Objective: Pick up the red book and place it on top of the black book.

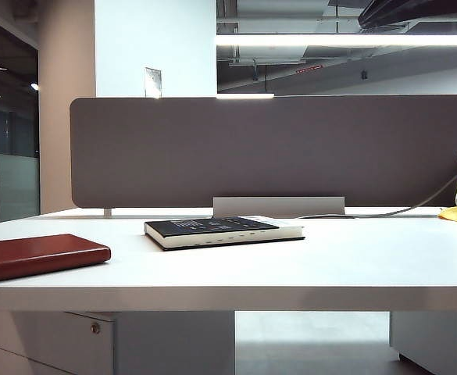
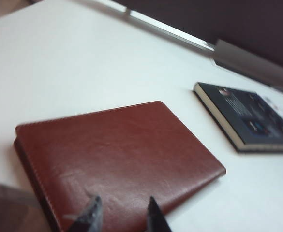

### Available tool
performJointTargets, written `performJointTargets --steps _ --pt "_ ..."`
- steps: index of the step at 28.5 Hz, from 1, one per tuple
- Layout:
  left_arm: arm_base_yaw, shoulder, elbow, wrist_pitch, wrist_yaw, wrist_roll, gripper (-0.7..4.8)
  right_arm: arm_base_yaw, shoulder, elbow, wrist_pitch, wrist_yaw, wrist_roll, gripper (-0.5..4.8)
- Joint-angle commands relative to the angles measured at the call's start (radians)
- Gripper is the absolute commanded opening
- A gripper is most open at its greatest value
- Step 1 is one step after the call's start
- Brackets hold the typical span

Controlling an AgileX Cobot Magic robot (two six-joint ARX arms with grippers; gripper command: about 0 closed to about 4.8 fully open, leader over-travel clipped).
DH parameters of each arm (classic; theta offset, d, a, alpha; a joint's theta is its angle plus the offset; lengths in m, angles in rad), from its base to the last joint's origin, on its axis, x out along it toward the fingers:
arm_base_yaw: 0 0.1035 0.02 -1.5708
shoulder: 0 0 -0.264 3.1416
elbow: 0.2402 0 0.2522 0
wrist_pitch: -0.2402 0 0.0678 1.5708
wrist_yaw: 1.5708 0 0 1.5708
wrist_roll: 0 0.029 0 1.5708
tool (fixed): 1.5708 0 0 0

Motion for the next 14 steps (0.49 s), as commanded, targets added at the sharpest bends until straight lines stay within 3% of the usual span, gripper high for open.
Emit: performJointTargets --steps 1,4,8,9,10,12,14 --pt "0.001 0.018 -0.002 -0.024 -0.027 -0.167 1.21 0.000 -0.003 0.005 0.010 0.000 -0.004 -0.02" --pt "0.001 0.058 -0.002 -0.023 -0.026 -0.360 1.21 0.000 -0.003 0.005 0.010 0.000 -0.004 -0.02" --pt "0.001 0.144 -0.002 -0.024 -0.027 -0.458 1.25 0.000 -0.003 0.005 0.003 0.000 -0.004 -0.02" --pt "0.001 0.171 -0.003 -0.023 -0.027 -0.494 1.48 0.000 -0.003 0.005 0.003 0.000 -0.004 -0.02" --pt "0.002 0.205 -0.004 -0.023 -0.035 -0.535 2.21 0.000 -0.003 0.005 0.003 -0.003 -0.004 -0.02" --pt "0.002 0.255 -0.005 -0.022 -0.033 -0.612 3.09 0.000 -0.003 0.005 0.003 -0.003 -0.004 -0.02" --pt "0.002 0.276 -0.005 -0.013 -0.023 -0.667 3.09 0.000 -0.003 0.005 0.002 -0.004 -0.004 -0.02"
